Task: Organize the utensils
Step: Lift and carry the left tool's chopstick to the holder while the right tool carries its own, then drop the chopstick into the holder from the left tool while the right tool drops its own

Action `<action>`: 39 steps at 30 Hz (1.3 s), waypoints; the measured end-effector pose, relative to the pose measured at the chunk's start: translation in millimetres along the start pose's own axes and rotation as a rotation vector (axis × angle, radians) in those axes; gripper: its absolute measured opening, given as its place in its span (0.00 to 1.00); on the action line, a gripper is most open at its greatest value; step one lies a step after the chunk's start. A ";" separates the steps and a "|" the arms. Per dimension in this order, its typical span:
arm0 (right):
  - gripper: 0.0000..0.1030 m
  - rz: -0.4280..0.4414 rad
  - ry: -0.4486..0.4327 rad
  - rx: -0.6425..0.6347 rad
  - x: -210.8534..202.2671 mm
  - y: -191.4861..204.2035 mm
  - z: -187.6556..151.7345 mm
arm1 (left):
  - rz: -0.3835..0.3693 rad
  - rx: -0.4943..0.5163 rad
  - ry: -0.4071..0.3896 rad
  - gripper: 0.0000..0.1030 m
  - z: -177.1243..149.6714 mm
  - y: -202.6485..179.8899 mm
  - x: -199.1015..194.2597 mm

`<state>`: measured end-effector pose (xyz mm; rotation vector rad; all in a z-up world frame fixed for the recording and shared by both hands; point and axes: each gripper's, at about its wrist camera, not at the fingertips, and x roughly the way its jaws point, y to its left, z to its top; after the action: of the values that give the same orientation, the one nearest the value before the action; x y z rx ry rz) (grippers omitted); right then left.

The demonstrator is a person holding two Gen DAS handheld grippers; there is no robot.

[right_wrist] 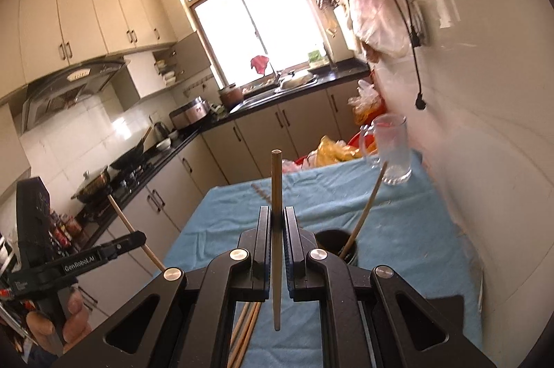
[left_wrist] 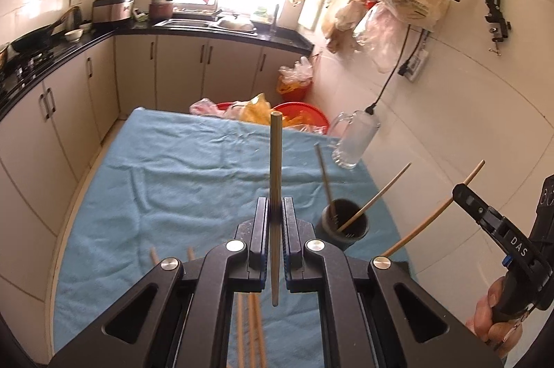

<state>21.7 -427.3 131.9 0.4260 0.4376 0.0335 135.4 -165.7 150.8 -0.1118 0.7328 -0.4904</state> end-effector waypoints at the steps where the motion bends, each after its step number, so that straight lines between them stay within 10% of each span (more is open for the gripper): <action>1: 0.07 -0.006 -0.010 0.004 -2.4 -3.7 5.8 | -0.006 0.003 -0.002 0.06 5.3 -4.6 2.0; 17: 0.07 -0.083 -0.103 0.034 1.5 -40.2 70.2 | -0.106 0.040 -0.029 0.06 74.1 -78.6 59.0; 39: 0.07 -0.122 0.063 0.090 75.5 -85.3 32.8 | -0.072 0.001 0.108 0.06 44.0 -62.0 149.5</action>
<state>98.7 -508.7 93.5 0.4864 0.5283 -0.0917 235.6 -293.2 108.1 -0.1111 0.8366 -0.5689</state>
